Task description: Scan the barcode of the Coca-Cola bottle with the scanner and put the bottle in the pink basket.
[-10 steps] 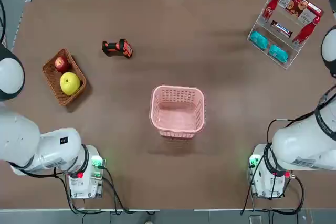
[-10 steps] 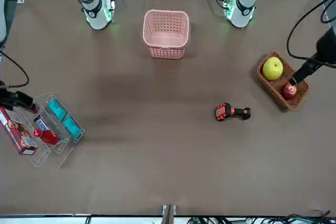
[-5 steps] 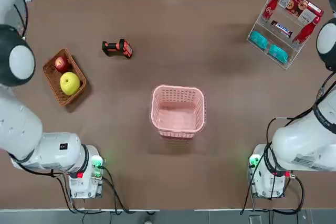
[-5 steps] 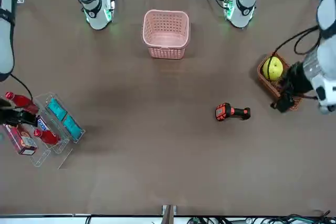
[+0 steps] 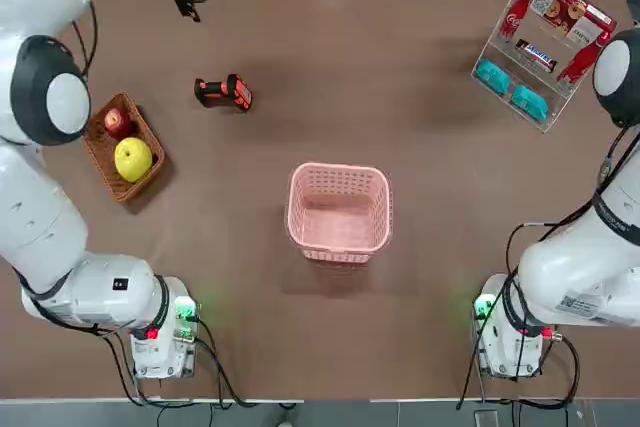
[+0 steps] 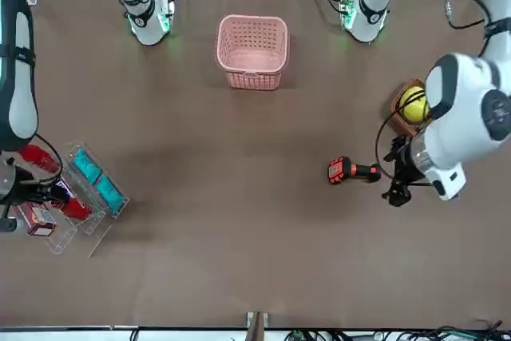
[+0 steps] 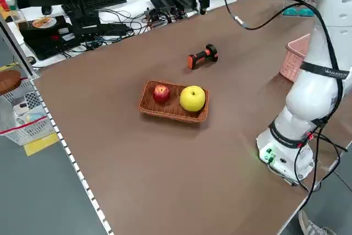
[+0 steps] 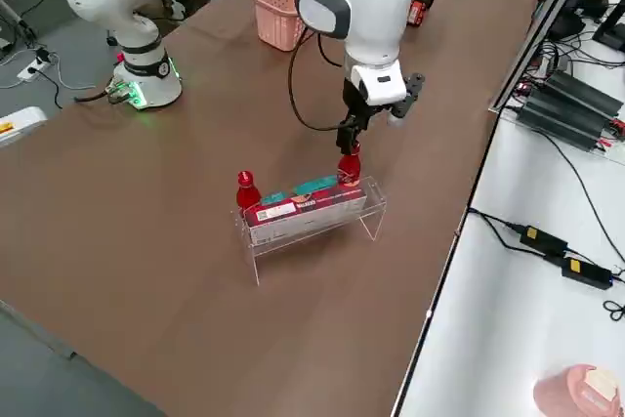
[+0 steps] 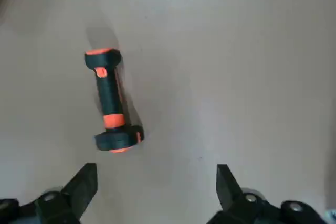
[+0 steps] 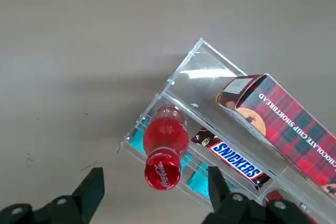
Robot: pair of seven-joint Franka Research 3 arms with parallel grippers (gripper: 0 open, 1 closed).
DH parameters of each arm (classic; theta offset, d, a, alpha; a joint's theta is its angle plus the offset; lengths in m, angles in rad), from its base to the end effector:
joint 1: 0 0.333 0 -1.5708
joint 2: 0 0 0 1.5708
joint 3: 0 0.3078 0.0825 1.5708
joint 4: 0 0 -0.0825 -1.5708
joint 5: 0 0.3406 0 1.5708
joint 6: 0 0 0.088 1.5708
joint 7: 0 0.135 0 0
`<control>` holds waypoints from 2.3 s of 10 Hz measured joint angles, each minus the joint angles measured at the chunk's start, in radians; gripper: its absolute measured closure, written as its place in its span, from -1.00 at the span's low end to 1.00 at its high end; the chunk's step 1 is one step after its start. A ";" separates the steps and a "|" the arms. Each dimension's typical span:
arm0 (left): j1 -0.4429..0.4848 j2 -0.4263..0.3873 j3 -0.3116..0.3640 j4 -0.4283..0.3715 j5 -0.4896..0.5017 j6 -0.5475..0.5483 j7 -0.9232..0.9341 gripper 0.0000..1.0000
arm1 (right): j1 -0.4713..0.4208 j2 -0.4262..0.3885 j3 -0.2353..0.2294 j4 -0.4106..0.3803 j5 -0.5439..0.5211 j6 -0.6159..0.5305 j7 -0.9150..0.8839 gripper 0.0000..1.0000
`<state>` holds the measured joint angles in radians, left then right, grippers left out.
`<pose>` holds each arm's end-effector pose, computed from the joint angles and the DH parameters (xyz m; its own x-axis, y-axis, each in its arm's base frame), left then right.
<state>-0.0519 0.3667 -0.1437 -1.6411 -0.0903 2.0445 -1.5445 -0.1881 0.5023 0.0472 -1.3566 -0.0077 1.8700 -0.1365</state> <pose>0.6122 -0.1195 0.3924 0.1720 0.9762 -0.1319 0.9849 -0.1682 0.0398 0.6525 -0.0990 0.4116 0.9999 -0.0082 0.0136 -0.0080 -0.9999 -0.0136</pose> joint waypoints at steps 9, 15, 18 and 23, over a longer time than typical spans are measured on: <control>0.049 0.051 -0.095 -0.292 0.202 0.288 -0.221 -1.00 | -0.007 0.020 0.004 -0.034 0.000 0.037 -0.001 -0.27; 0.118 0.021 -0.148 -0.399 0.245 0.350 -0.248 -1.00 | -0.007 0.020 0.004 -0.034 0.000 0.039 -0.001 0.18; 0.172 0.017 -0.192 -0.417 0.299 0.350 -0.248 -1.00 | -0.008 0.020 0.004 -0.033 0.001 0.040 -0.002 0.36; 0.176 0.044 -0.208 -0.418 0.319 0.377 -0.248 -1.00 | -0.006 0.010 0.009 0.012 0.000 -0.025 -0.031 0.36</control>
<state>0.1244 0.4108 -0.3518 -2.0596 0.2285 2.4217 -1.7927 -0.1940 0.5126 0.0564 -1.3448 -0.0082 1.8452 -0.1672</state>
